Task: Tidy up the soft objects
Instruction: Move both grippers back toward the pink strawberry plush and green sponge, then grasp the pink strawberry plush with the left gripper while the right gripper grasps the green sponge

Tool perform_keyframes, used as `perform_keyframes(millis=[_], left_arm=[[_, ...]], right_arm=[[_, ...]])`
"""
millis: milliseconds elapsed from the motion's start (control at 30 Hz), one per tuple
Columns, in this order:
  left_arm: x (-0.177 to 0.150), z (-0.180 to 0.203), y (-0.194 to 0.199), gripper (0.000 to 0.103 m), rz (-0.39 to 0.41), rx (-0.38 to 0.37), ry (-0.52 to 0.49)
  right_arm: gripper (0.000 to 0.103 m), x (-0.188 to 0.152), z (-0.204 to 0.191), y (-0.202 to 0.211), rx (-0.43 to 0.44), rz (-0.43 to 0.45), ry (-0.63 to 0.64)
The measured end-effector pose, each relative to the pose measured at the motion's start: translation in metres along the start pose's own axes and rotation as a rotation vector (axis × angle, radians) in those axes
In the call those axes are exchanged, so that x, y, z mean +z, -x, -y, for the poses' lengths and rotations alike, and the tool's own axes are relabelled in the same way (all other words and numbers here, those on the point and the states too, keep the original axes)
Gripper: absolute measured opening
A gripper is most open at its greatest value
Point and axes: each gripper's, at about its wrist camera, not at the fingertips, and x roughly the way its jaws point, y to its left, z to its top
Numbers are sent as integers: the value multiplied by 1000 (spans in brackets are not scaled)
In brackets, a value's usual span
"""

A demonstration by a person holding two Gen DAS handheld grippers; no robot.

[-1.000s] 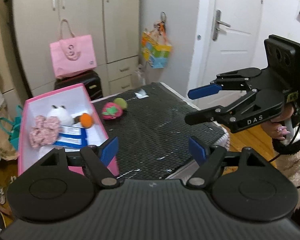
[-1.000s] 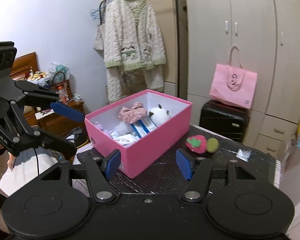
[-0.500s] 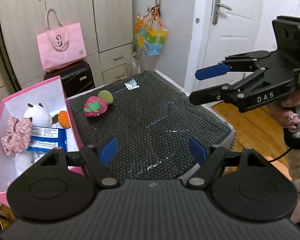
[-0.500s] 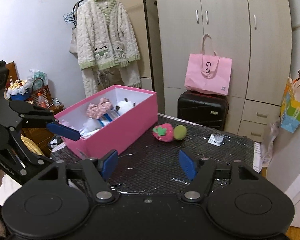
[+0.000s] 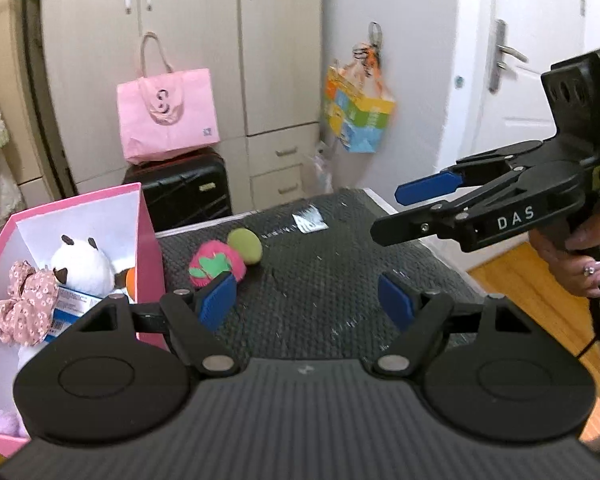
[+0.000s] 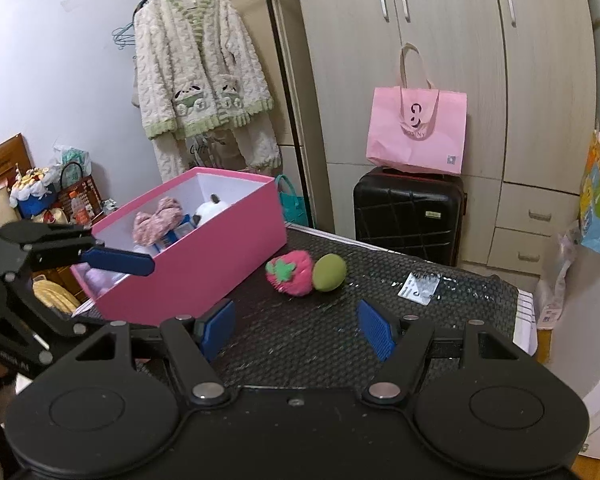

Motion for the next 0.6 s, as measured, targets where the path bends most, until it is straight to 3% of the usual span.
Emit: perform_keyframes(millis=[233, 600], left_arm=[[5, -7, -46, 79, 29, 88, 48], [-9, -6, -124, 79, 5, 327, 19]], right_arm=[[74, 25, 26, -35, 18, -29, -5], [73, 45, 46, -105, 43, -60, -25]])
